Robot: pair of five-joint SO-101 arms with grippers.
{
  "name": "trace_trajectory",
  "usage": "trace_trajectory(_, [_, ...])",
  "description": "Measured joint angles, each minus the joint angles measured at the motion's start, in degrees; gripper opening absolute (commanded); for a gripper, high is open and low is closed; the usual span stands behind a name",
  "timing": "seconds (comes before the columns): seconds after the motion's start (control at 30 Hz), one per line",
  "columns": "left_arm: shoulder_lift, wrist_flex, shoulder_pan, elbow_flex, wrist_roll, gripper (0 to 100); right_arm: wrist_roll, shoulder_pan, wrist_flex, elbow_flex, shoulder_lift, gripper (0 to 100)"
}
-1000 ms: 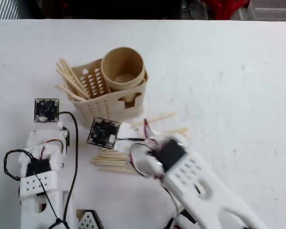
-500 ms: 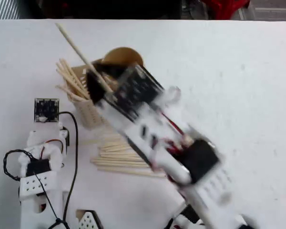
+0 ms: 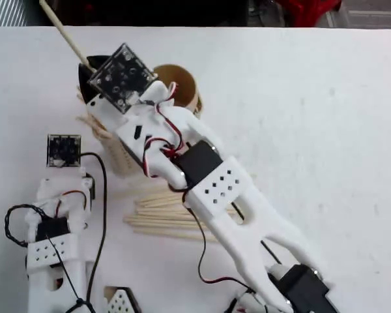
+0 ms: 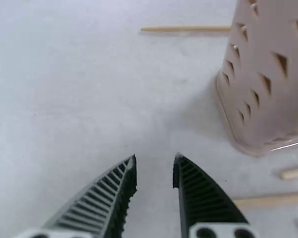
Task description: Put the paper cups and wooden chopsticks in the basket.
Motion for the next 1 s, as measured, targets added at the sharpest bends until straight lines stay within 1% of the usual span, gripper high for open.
trace_trajectory(0.03, [0.0,0.0,0.0,0.0,0.0,14,-1.6,-0.1,0.8,0.0,-0.1,24.5])
trace_trajectory(0.1, [0.0,0.0,0.0,0.0,0.0,14,-3.7,-0.1,3.3,0.0,-0.1,24.3])
trace_trajectory(0.23, [0.0,0.0,0.0,0.0,0.0,14,-4.5,0.0,11.0,0.0,-4.8,15.9])
trace_trajectory(0.33, [0.0,0.0,0.0,0.0,0.0,14,-4.7,-0.1,19.5,0.0,-9.7,10.0])
trace_trajectory(0.4, [0.0,0.0,0.0,0.0,0.0,14,-4.7,-0.1,25.0,0.0,-12.9,7.6])
trace_trajectory(0.53, [0.0,0.0,0.0,0.0,0.0,14,-4.7,4.0,37.7,0.0,-19.2,5.9])
trace_trajectory(0.57, [0.0,0.0,0.0,0.0,0.0,14,-4.2,5.3,40.8,0.0,-20.8,5.6])
trace_trajectory(0.63, [0.0,0.0,0.0,0.0,0.0,14,-0.4,8.6,46.7,-0.1,-23.9,5.6])
trace_trajectory(0.73, [0.0,1.0,0.0,-0.2,0.0,14,8.5,14.9,55.8,-0.1,-28.3,5.6])
trace_trajectory(0.8, [0.0,5.4,-0.2,-2.7,0.0,14,13.6,19.6,62.8,0.1,-30.9,5.6])
trace_trajectory(0.9, [0.0,17.7,-2.3,-11.4,-1.1,14,16.5,29.7,71.4,4.0,-34.0,5.5])
trace_trajectory(1.0, [0.0,32.1,-3.5,-22.7,-8.4,14,18.9,39.3,73.8,11.9,-37.1,3.5])
